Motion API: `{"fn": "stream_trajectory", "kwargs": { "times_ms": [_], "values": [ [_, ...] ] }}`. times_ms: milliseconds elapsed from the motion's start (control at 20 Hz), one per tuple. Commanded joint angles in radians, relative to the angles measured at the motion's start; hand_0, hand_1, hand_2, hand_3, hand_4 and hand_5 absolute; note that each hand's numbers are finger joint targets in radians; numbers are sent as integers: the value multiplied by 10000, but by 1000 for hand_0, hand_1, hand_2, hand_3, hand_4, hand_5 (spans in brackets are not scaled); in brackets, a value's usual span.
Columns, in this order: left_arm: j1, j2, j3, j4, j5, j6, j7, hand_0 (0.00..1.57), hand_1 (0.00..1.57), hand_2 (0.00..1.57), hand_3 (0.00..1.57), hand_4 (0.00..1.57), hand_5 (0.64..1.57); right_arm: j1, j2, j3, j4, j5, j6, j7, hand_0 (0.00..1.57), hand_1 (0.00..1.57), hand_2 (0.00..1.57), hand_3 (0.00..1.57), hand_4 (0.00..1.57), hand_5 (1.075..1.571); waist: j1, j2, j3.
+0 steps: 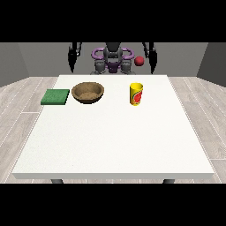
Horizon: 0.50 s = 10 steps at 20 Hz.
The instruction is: Pick the cup and pour the ball into the bowl, then pick the bowl and place it on the pad
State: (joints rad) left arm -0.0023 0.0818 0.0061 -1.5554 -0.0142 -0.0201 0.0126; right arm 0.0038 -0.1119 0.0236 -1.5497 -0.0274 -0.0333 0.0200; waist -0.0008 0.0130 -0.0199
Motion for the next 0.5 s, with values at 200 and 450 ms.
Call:
{"fn": "stream_trajectory", "kwargs": {
  "times_ms": [200,450],
  "values": [
    [-244,376,49,-1058,72,-92,831,0,0,0,0,0,1535,-141,-557,-148,-994,-21,102,855,0,0,0,305,1058,1571,-76,-2648,146],
    [-1261,-785,256,-1936,2104,389,2636,0,0,0,0,0,1537,-1424,1074,1381,-2418,-430,-1094,2804,0,0,0,0,846,1570,-9,-4880,161]
  ]
}}
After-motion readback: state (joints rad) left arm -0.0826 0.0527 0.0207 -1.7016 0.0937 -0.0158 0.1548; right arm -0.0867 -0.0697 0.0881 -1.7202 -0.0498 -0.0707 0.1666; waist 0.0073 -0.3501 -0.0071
